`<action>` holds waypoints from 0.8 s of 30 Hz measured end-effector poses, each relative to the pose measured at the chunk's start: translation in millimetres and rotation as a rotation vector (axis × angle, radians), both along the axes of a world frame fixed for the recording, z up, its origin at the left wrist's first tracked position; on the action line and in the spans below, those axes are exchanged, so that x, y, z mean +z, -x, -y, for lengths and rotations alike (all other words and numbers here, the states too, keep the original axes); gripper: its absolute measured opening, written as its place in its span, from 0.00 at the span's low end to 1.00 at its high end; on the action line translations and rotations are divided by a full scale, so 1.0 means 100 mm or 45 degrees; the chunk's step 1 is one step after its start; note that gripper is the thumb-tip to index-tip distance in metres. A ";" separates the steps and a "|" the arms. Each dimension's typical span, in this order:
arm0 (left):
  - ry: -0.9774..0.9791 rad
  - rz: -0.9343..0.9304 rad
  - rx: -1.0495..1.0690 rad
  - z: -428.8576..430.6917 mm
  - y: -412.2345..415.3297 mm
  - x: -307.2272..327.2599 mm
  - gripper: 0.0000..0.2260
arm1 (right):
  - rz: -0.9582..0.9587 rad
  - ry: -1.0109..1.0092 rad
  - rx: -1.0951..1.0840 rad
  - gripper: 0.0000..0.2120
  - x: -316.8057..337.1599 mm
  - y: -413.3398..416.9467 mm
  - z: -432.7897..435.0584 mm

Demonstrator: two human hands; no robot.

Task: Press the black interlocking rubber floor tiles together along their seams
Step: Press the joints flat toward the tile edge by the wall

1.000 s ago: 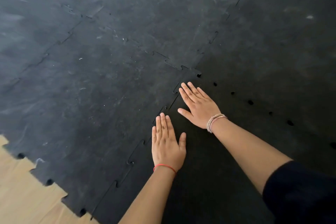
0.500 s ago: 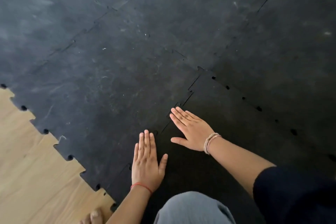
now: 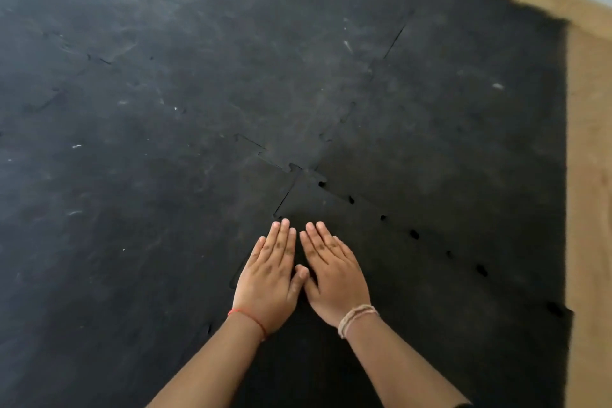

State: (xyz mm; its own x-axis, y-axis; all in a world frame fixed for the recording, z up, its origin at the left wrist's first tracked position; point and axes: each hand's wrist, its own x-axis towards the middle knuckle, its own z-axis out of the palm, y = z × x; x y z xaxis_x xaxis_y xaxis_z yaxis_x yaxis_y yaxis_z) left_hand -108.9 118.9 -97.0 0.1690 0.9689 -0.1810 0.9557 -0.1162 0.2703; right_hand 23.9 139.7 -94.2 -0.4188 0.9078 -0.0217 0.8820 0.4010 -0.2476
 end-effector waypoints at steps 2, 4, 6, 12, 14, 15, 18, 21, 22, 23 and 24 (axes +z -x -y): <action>0.010 0.011 -0.091 -0.02 0.00 0.11 0.39 | -0.005 0.006 0.010 0.24 0.03 -0.02 -0.02; 0.050 -0.001 -0.143 -0.17 0.02 0.21 0.46 | 0.050 0.011 -0.025 0.25 0.05 -0.13 -0.06; 0.023 -0.008 -0.175 -0.36 -0.02 0.21 0.46 | 0.128 0.009 -0.235 0.32 0.03 -0.27 -0.11; 0.006 0.063 -0.083 -0.57 -0.16 0.05 0.38 | 0.227 0.026 -0.402 0.39 -0.02 -0.33 -0.14; 0.046 0.057 -0.095 -0.57 -0.14 0.08 0.36 | 0.228 0.039 -0.384 0.39 -0.02 -0.34 -0.14; 0.054 0.036 -0.095 -0.57 -0.14 0.09 0.37 | 0.223 0.049 -0.385 0.39 -0.02 -0.34 -0.13; 0.019 -0.060 -0.082 -0.55 -0.16 0.04 0.39 | 0.207 0.067 -0.393 0.39 0.00 -0.33 -0.13; -0.041 -0.092 -0.051 -0.54 -0.18 -0.01 0.31 | 0.190 0.080 -0.390 0.39 -0.01 -0.35 -0.14; -0.056 -0.091 -0.043 -0.54 -0.17 -0.02 0.30 | 0.193 0.084 -0.391 0.39 -0.01 -0.35 -0.15; -0.064 -0.084 -0.042 -0.54 -0.17 -0.02 0.29 | 0.193 0.088 -0.394 0.38 -0.01 -0.34 -0.15; -0.078 -0.073 -0.040 -0.54 -0.17 -0.03 0.29 | 0.192 0.095 -0.394 0.38 0.00 -0.34 -0.16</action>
State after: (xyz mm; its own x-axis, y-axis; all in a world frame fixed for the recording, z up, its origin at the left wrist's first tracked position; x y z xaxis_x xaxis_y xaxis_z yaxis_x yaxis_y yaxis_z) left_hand -91.9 173.0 -99.6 0.1902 0.9728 -0.1322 0.9651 -0.1606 0.2067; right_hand 57.8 155.2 -94.7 -0.1107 0.9849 -0.1333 0.9878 0.0943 -0.1240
